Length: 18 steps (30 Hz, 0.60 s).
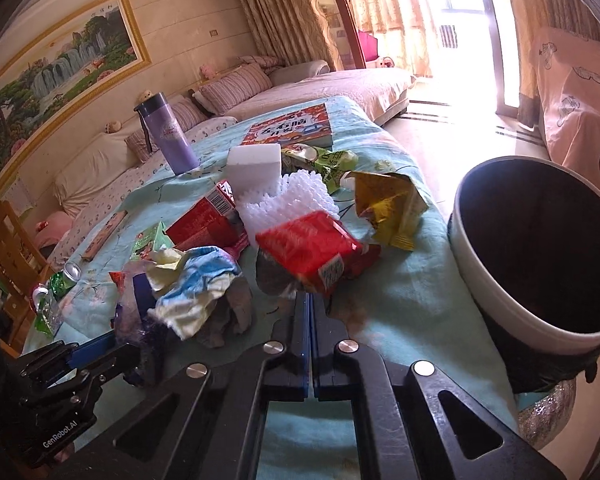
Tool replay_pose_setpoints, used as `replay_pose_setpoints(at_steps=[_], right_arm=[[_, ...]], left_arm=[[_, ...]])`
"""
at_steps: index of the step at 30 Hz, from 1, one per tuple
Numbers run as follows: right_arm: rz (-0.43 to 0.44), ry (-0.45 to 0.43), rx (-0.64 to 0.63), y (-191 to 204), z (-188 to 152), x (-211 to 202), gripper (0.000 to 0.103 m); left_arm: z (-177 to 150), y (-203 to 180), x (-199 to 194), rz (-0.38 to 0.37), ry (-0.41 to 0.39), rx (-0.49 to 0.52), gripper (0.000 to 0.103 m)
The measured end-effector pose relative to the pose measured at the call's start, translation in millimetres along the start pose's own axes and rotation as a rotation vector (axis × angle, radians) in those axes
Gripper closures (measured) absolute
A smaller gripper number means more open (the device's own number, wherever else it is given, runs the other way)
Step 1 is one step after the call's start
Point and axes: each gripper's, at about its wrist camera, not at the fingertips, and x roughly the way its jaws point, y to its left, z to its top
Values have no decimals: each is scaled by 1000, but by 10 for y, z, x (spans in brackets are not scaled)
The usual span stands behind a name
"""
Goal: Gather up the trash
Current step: 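Grasp the blue plastic bag with the left tool while the right tool grasps the red snack bag, then carry both bags over the black bin and open both tools to drop them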
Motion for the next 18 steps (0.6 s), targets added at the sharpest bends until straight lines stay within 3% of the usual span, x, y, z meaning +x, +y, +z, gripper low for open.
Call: replay_pose_setpoints(at_steps=[3, 6, 8, 10, 11, 15, 17, 18], right_arm=[[5, -10, 5, -23, -9, -99, 103], [35, 8, 28, -43, 12, -81, 93], [25, 3, 20, -23, 47, -27, 80], [20, 3, 23, -16, 94, 61, 42], [21, 2, 28, -14, 118, 118, 39], [51, 45, 60, -58, 183, 357, 40], [46, 61, 61, -70, 180, 439, 62], [40, 67, 60, -69, 175, 455, 80]], left_arm=[[-42, 17, -104, -7, -17, -8, 82], [-42, 49, -196, -14, -34, -28, 82], [-21, 54, -270, -20, -54, -31, 82], [11, 57, -326, -21, -74, -25, 82], [29, 59, -351, -22, -84, -24, 82], [120, 50, -388, -32, -103, -17, 82], [138, 33, -394, -37, -106, -12, 82], [145, 23, -392, -42, -105, -11, 82]])
